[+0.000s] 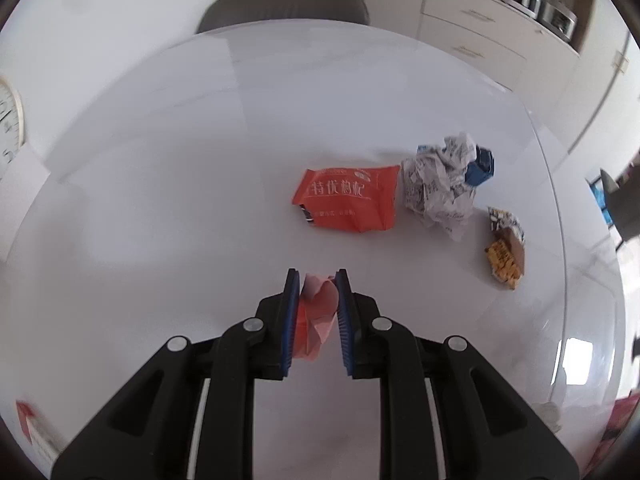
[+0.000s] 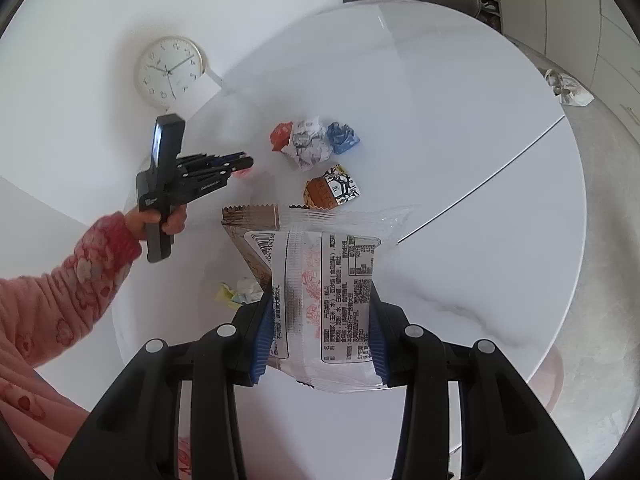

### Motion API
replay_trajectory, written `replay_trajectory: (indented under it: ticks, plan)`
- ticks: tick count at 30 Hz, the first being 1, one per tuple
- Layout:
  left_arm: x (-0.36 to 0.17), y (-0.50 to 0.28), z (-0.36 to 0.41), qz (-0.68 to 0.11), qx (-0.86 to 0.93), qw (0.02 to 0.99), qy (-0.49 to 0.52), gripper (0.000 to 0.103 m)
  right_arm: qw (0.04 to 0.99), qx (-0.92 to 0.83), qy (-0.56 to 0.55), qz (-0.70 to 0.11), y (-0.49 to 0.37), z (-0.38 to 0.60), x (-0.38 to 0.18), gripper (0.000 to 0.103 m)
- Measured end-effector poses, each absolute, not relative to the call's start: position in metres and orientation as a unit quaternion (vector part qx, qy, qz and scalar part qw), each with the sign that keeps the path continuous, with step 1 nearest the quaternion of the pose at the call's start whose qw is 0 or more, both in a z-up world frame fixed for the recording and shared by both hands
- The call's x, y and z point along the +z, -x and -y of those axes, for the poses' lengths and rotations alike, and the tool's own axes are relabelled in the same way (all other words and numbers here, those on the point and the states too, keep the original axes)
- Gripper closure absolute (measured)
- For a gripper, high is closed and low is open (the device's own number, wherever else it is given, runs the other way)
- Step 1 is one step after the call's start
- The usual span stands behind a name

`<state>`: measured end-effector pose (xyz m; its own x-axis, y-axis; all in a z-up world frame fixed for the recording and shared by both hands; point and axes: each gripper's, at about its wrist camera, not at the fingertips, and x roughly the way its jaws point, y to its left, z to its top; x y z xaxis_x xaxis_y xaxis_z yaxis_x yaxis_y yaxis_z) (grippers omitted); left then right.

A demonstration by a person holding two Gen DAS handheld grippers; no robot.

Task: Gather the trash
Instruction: 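Drop the clear snack bag into the bin with the right gripper while the left drops the pink wrapper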

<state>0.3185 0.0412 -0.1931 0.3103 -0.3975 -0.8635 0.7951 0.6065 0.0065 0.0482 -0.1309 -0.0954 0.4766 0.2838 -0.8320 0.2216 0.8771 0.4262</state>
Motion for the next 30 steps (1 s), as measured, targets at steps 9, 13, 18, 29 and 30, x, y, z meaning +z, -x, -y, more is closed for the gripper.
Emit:
replay_trajectory:
  ticks: [9,13,18,29,30]
  plan:
    - [-0.120,-0.233,-0.046,-0.439,-0.333,0.817,-0.169,0.085,0.829,-0.122,-0.221,-0.499,0.047,0.195,-0.096,0.062]
    - [-0.097,-0.165,-0.024,-0.444,-0.343,0.817,-0.133,0.085,0.793,-0.196,-0.244,-0.522,0.103,0.238,-0.144,0.062]
    - [-0.083,-0.088,0.025,-0.447,-0.367,0.809,-0.109,0.085,0.744,-0.223,-0.261,-0.573,0.138,0.278,-0.233,0.062]
    - [-0.115,0.038,0.139,-0.486,-0.368,0.782,-0.129,0.085,0.690,-0.135,-0.230,-0.673,0.127,0.284,-0.392,0.036]
    - [-0.121,0.047,0.146,-0.491,-0.362,0.781,-0.134,0.085,0.691,-0.129,-0.231,-0.673,0.127,0.285,-0.394,0.029]
